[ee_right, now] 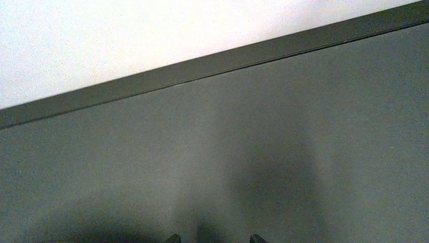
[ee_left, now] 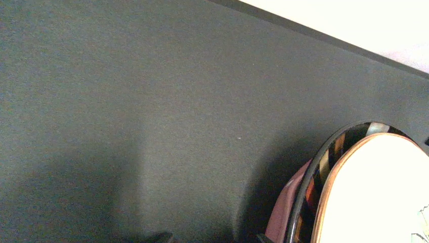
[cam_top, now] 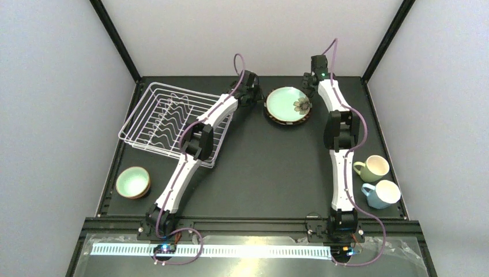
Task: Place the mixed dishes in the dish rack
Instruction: Move the plate to the corner of the board.
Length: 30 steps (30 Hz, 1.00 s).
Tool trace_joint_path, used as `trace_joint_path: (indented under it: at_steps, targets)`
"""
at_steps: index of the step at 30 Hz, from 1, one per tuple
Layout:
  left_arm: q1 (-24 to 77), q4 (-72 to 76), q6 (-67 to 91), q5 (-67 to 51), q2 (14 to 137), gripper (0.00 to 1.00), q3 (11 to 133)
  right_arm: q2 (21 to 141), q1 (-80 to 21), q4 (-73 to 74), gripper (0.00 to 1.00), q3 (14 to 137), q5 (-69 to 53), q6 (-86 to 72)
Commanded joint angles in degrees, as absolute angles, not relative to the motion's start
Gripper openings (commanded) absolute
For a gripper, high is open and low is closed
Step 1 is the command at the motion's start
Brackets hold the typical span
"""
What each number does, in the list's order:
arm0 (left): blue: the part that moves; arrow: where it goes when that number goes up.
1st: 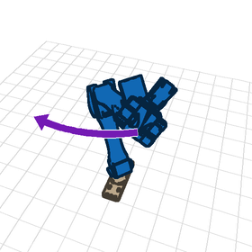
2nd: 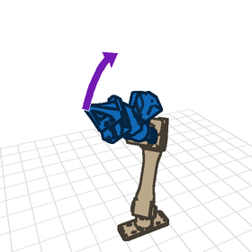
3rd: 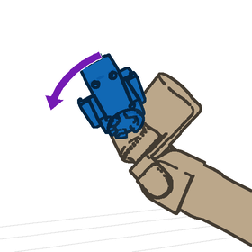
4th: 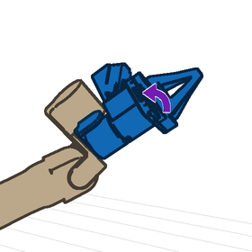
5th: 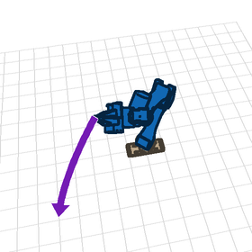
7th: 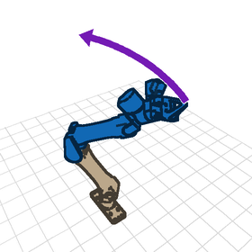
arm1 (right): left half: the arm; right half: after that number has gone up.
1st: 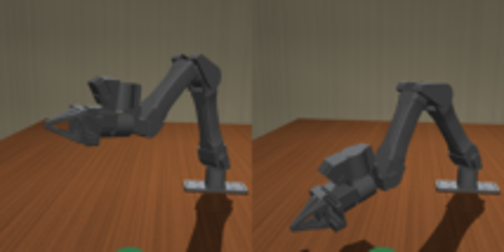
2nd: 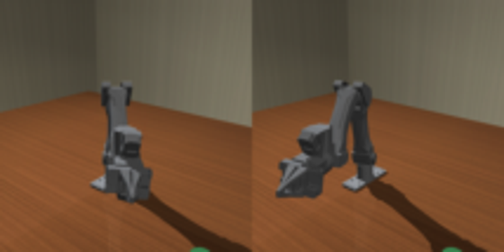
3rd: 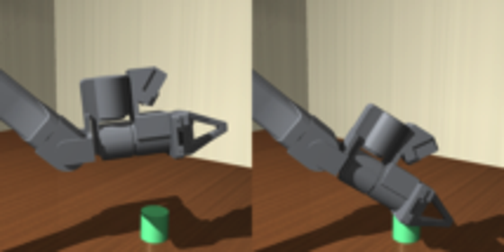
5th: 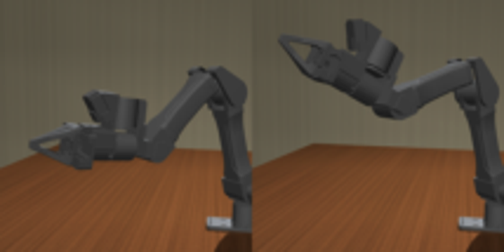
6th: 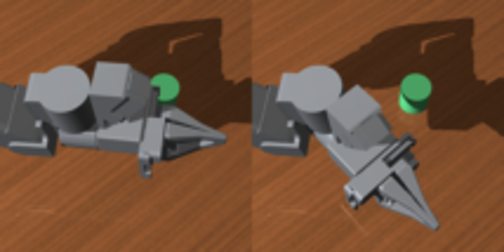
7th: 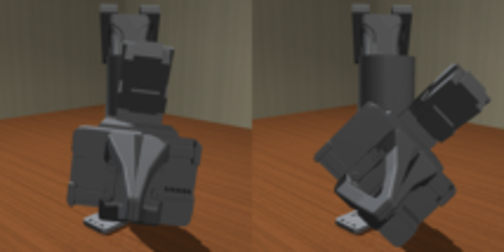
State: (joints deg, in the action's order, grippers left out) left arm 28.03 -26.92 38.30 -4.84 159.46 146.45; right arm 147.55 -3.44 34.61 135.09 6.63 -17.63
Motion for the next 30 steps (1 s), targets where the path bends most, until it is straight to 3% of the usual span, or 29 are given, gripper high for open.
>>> trace_joint_path:
  at_steps: [1,11,30]
  targets:
    - [33.51,-28.84,37.04,-11.86,162.2,0.91,148.67,150.42,-3.12,35.68,0.78,138.21,0.86,-15.53]
    - [34.84,-30.15,35.63,-12.56,161.38,0.91,148.64,152.18,-3.08,37.14,0.78,137.86,-4.36,-15.87]
    - [38.63,-33.29,33.67,-12.68,159.55,0.91,148.21,140.63,-3.01,33.93,0.79,116.86,0.4,-14.88]
